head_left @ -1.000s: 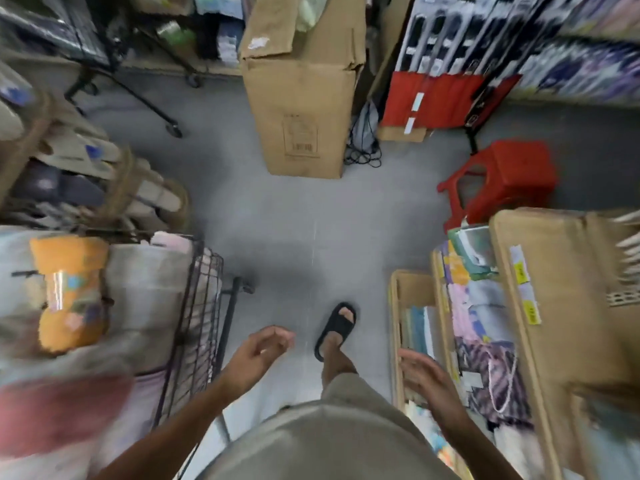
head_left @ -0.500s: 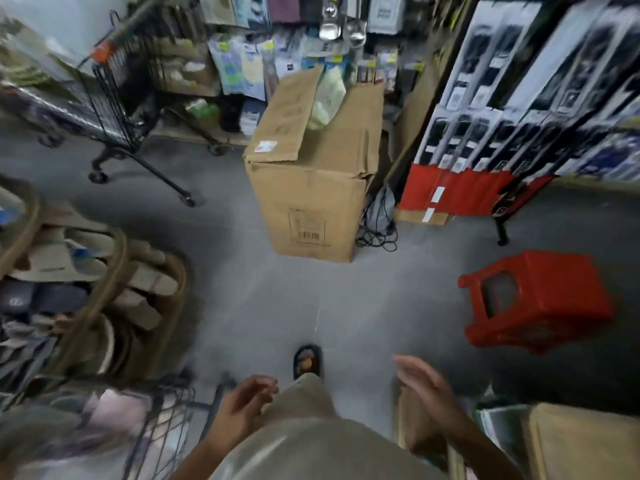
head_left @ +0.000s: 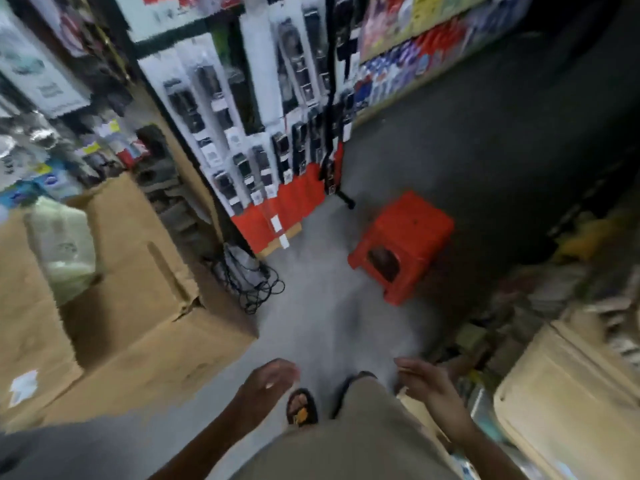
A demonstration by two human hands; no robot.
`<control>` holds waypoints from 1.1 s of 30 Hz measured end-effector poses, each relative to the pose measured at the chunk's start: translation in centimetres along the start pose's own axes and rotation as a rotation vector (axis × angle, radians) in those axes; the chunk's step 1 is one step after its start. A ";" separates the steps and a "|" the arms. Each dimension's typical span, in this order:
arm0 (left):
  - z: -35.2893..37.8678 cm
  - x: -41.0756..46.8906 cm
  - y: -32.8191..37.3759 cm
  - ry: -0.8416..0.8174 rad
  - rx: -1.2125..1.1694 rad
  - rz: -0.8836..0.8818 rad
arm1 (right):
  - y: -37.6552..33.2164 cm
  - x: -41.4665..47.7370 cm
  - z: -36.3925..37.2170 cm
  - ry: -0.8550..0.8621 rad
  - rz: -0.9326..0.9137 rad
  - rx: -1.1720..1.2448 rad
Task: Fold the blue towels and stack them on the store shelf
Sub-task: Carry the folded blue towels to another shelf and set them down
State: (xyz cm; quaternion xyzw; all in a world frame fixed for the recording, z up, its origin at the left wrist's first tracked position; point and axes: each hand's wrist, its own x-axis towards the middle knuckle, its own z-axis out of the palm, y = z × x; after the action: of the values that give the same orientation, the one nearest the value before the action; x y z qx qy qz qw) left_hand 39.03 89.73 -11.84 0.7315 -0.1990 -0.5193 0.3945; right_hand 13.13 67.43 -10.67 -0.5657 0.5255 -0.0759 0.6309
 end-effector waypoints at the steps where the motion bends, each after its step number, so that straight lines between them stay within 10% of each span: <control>1: -0.6 2.6 1.9 -0.049 0.015 0.019 | -0.5 0.6 -0.3 0.049 0.011 0.042; 22: 2.0 34.5 29.4 -0.167 0.237 0.102 | -21.8 30.2 -11.4 0.150 0.016 0.272; 33: 22.0 52.8 53.5 -0.833 0.625 0.560 | -27.5 28.6 -29.1 0.843 -0.054 0.581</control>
State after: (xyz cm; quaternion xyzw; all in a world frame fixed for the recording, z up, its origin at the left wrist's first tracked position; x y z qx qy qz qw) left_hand 45.31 11.96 -5.06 0.4672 -0.6663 -0.5555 0.1710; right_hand 17.57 19.62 0.27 -0.3006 0.6766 -0.4566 0.4933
